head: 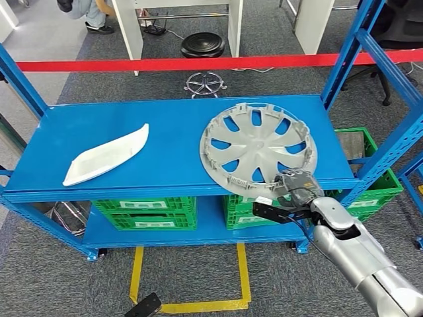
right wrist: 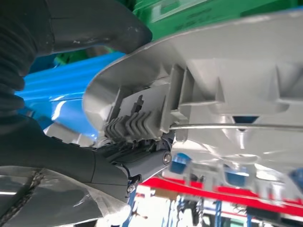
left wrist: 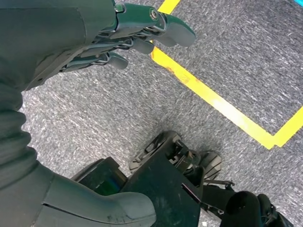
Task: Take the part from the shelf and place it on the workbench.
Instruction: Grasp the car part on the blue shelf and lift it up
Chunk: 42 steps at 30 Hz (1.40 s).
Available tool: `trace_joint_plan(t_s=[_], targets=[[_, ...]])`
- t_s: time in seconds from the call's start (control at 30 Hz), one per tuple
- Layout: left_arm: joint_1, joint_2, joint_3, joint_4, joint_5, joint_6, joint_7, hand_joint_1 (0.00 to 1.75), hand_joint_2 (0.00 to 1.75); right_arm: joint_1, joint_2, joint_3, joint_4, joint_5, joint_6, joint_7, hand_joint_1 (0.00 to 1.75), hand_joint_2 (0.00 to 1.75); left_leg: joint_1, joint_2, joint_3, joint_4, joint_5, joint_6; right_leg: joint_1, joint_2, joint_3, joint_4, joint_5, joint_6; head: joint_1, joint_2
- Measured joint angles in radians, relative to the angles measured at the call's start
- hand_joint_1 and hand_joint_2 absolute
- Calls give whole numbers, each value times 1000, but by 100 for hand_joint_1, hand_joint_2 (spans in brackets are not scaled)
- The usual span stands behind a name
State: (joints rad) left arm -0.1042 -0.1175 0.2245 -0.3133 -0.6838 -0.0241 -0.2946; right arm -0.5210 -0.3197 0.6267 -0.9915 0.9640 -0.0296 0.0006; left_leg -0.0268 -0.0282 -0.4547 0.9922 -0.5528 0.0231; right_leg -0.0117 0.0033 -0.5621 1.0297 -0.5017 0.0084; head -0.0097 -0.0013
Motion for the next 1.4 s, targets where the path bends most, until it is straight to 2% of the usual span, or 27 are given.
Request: trace_joint_plan(t_s=[0.27, 0.6, 0.83, 1.1, 1.23, 1.4], targets=[[2, 3, -12, -4, 14, 0, 0, 0, 175, 2, 0, 14, 0, 48, -22, 23, 175, 175, 0, 0, 0, 0, 0, 0, 0, 0, 0, 0, 0, 0, 0, 0], [13, 5, -25, -7, 113, -2, 0, 0, 175, 46, -19, -4, -71, 219, -74, 68, 175, 175, 0, 0, -1, 0, 0, 0, 0, 0, -1, 0, 0, 0, 0, 0], [18, 8, 3, -8, 222, -15, -5, 0, 175, 100, -60, -7, -315, 343, -147, 72, 175, 175, 0, 0, -3, 0, 0, 0, 0, 0, -3, 0, 0, 0, 0, 0], [17, 3, 28, -15, 271, 20, -43, 0, 175, 200, -111, -12, -615, 387, -251, 77, 175, 175, 0, 0, -5, 0, 0, 0, 0, 1, -5, 0, 0, 0, 0, 0], [18, -6, 40, -25, 303, 23, -83, 0, 175, 278, -120, -32, -718, 413, -347, 68, 175, 175, -1, -2, -6, 2, 0, 1, -1, -2, -5, -1, 0, 1, 0, 0], [18, -26, 47, -49, 333, 41, -123, 0, 175, 415, -123, -75, -856, 427, -461, 70, 175, 175, -4, -2, -10, 10, -3, 6, -3, -2, -6, -4, 4, 8, 0, 0]])
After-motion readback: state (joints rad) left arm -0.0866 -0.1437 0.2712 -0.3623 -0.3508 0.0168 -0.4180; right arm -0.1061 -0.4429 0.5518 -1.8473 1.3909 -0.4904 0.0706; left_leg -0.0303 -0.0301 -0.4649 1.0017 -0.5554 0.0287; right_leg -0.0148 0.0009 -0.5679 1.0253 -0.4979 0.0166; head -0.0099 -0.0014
